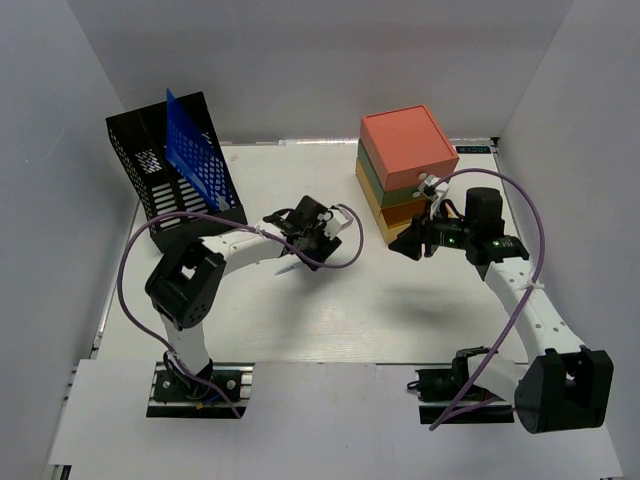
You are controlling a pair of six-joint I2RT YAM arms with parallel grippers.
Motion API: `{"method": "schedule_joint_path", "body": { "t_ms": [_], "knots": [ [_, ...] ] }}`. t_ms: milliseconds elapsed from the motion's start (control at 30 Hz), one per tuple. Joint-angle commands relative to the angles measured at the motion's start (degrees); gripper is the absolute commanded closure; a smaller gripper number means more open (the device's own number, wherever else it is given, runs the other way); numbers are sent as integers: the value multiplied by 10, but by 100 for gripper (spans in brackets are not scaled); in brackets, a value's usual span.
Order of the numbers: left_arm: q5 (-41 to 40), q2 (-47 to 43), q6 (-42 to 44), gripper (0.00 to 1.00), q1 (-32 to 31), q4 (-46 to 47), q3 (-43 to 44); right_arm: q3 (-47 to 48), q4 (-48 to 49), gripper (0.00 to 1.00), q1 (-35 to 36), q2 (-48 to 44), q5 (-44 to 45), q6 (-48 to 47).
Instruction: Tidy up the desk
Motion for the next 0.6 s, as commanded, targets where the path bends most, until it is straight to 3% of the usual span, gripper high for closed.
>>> {"method": "schedule_joint_path", "body": {
  "t_ms": [0,200,367,467,567],
  "knots": [
    [-24,-6,8,37,7,-13,10,4,-4,48,-10,-7,-27,5],
    [-46,13,20,41,12,-16,-2,-3,5,48,-23,-13,-37,12],
    [-37,25,22,56,12,-17,-14,-5,8,48,-33,-14,-35,13],
    [-19,27,24,58,12,-15,-23,-7,10,48,-39,-17,-39,15],
    [-23,32,22,67,12,-13,-30,-8,11,48,-46,-20,-43,17]
  ]
}}
